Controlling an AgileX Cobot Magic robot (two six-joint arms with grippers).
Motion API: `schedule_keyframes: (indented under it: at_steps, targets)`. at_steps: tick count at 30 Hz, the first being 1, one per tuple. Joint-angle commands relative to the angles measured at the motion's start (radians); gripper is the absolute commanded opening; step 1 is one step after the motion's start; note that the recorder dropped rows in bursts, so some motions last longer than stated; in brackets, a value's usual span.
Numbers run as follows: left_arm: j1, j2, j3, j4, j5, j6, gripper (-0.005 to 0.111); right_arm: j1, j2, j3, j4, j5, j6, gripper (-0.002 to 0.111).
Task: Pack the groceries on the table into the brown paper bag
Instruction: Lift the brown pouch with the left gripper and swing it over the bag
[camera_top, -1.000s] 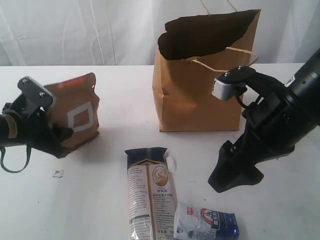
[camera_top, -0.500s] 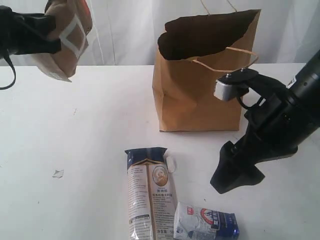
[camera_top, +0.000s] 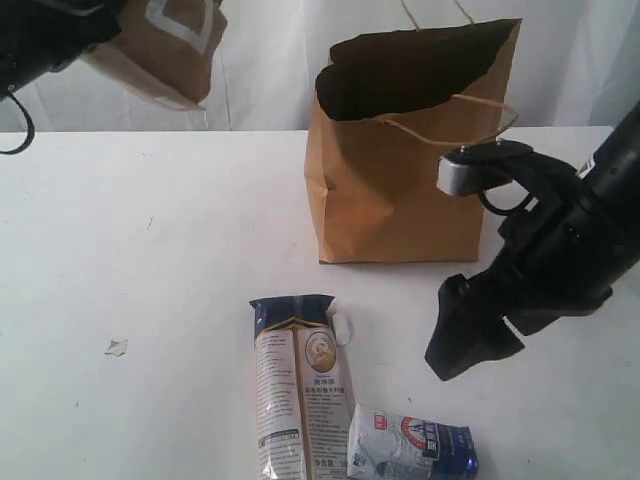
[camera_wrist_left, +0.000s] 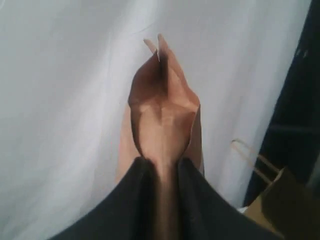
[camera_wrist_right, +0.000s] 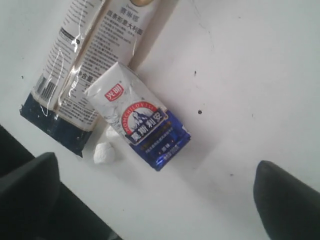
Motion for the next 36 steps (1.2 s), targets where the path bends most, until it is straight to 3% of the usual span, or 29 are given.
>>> schedule_keyframes:
  at_steps: [1,3,6,9,14,23,36]
  targets:
    - [0.003,0.100,-0.109,-0.011,-0.184,-0.163,0.000,0.003,0.000,0.002,-0.033,0.038,0.058,0.080]
    - [0.003,0.147,-0.162,0.029,-0.184,-0.229,0.000,0.003,0.000,0.002,-0.035,0.031,0.085,0.054]
    - [0.003,0.172,-0.210,0.141,-0.184,-0.247,0.000,0.003,0.000,0.002,-0.035,0.002,0.085,0.000]
    - [0.003,0.172,-0.221,0.219,-0.184,-0.293,0.000,0.003,0.000,0.002,-0.030,-0.080,0.102,0.000]
    - [-0.006,0.172,-0.221,0.155,-0.184,-0.371,0.000,0.003,0.000,0.002,-0.030,-0.140,0.106,0.000]
    - [-0.124,0.172,-0.248,0.148,-0.184,-0.385,0.000,0.003,0.000,0.002,-0.030,-0.140,0.123,0.000]
    - [-0.141,0.169,-0.278,0.225,-0.184,-0.501,0.000,0.003,0.000,0.002,-0.030,-0.162,0.123,0.000]
